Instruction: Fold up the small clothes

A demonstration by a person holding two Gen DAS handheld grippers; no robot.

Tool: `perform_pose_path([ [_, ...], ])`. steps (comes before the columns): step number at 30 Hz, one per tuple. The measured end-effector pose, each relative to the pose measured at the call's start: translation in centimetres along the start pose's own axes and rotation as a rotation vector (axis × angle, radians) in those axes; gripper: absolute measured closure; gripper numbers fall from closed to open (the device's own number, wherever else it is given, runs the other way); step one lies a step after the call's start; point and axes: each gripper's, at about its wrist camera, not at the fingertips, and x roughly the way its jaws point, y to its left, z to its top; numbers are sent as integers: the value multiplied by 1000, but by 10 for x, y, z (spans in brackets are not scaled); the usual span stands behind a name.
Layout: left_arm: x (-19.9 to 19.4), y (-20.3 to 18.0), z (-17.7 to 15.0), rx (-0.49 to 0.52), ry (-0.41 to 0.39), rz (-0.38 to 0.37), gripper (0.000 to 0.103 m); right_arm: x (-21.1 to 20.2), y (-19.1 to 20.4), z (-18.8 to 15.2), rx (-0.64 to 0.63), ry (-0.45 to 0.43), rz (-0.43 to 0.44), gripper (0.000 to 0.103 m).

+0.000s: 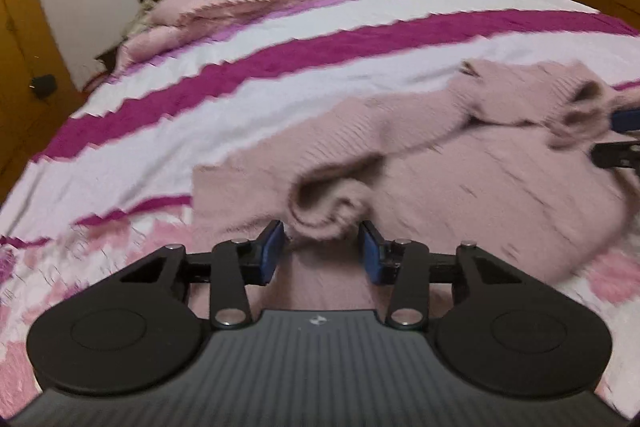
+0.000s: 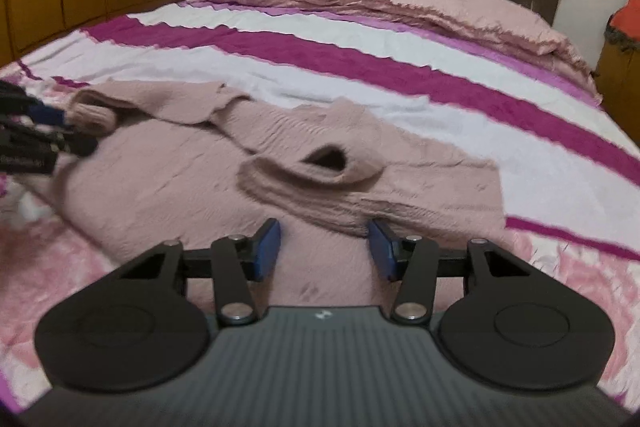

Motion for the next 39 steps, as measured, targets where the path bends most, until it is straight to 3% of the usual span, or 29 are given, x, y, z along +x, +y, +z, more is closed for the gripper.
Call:
perform_pose_path([
  [4,17,18,22,-45,-27,65,52,16,-16,14,20,-25,-103,52],
  [6,28,25,29,-78,-49,176,51,24,-30,20,90,-39,-161,52],
  [8,39,31,33,-119,-40,232,51,32,-48,21,190,-36,-196,52],
  [11,51,39,31,-182,8,193,51,35,-67,18,275,-28,-214,50],
  [18,53,33,23,-134,3,200,51,23,-78,7,313,-51,-226,50],
  [29,57,31,27,-144,-42,54,51,37,-52,9,231,-63,-157,50],
  [34,80,43,28,-121,-34,169,51,50,-50,-8,227,-65,-169,49],
  [39,92,69,29,-197,-20,247,51,53,-46,-8,194,-61,-180,48],
])
